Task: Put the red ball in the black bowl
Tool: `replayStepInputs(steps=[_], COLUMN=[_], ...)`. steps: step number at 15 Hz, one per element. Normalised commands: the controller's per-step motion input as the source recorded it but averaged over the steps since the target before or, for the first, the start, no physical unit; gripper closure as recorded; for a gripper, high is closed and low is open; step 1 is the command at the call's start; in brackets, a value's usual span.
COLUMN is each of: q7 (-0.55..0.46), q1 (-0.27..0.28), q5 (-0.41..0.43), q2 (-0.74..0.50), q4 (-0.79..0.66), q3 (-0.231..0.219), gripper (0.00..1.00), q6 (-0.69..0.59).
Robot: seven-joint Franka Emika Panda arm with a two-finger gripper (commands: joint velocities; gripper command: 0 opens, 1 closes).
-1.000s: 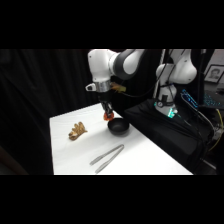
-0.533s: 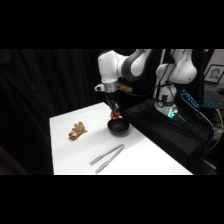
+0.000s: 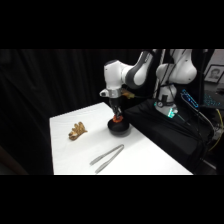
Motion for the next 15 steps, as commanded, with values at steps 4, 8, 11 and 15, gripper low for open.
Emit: replayStepInputs(steps=[4, 8, 11, 15], q7=[-0.06, -0.15, -0.23, -0.03], q1=[-0.062, -0.088, -0.104, -0.034], q5=[0.029, 0.128, 0.198, 0.036], q2=[0.22, 0.19, 0.04, -0.15], q4=[0.01, 0.08, 0.09, 0.08], q3=[-0.012, 0.024, 0.073, 0.034], gripper=[0.98, 0.6, 0.34, 0.02], q6=[0.32, 0.16, -0.02, -0.24])
